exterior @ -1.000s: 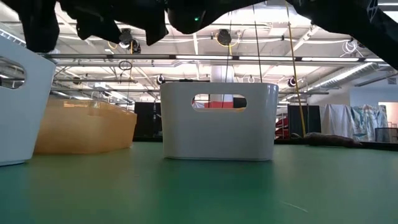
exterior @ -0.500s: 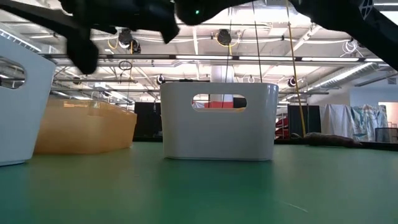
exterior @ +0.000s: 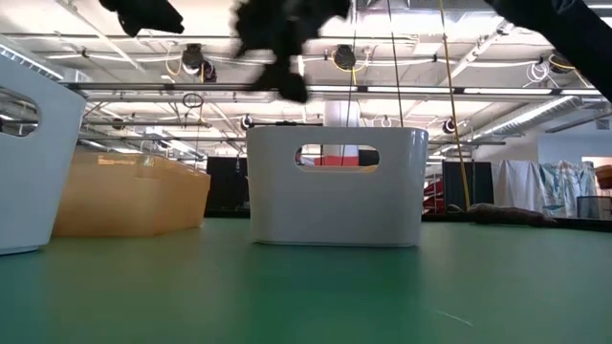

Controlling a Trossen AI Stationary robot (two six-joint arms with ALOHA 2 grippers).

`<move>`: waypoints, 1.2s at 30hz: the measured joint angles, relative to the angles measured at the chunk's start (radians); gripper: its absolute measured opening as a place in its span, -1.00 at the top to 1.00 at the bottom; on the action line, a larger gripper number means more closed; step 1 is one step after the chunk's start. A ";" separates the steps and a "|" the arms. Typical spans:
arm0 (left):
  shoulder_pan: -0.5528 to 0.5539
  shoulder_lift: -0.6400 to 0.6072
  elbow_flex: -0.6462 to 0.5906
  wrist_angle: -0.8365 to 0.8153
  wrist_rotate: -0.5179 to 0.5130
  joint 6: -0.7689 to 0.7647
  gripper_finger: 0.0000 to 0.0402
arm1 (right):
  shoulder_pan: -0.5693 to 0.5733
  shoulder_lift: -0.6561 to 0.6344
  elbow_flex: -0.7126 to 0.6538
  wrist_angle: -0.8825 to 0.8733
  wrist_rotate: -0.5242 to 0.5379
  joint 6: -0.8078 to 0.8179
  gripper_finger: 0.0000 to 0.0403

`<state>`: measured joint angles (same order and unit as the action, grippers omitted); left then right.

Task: Sort produce into baskets
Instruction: Put the purple eggplant into the bottom white bin

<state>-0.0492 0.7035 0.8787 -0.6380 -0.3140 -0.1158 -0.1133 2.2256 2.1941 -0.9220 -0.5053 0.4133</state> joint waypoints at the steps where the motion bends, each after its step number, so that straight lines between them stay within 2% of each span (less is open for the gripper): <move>1: 0.003 -0.004 0.000 0.002 0.022 0.000 0.34 | -0.018 -0.029 0.000 -0.083 0.063 -0.015 0.11; 4: 0.005 -0.016 0.000 0.002 0.076 0.000 0.34 | -0.061 -0.103 0.000 -0.297 0.270 -0.080 0.15; 6: 0.005 -0.027 0.000 -0.001 0.092 0.000 0.34 | -0.091 -0.138 0.000 -0.413 0.352 -0.089 0.18; 13: 0.005 -0.083 0.000 -0.039 0.095 -0.021 0.34 | -0.286 -0.168 0.000 -0.655 0.429 -0.060 0.18; 18: 0.004 -0.128 0.000 -0.081 0.097 -0.090 0.34 | -0.431 -0.180 -0.047 -0.648 0.428 -0.070 0.00; 22: 0.004 -0.157 0.000 -0.109 0.100 -0.167 0.34 | -0.561 -0.227 -0.159 -0.650 0.435 -0.109 -0.21; 27: 0.004 -0.173 -0.002 -0.128 0.091 -0.219 0.34 | -0.721 -0.301 -0.395 -0.621 0.437 -0.209 -0.43; 29: 0.003 -0.175 -0.002 -0.129 0.064 -0.219 0.34 | -0.784 -0.336 -0.488 -0.592 0.480 -0.216 -0.48; 31: 0.003 -0.174 -0.002 -0.129 0.030 -0.218 0.34 | -0.838 -0.365 -0.580 -0.534 0.529 -0.207 -0.50; 36: 0.004 -0.172 -0.002 -0.122 -0.062 -0.193 0.34 | -0.929 -0.399 -0.765 -0.348 0.528 -0.205 -0.50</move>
<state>-0.0451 0.5317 0.8768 -0.7604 -0.3758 -0.3084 -1.0428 1.8267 1.4296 -1.2703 0.0226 0.2079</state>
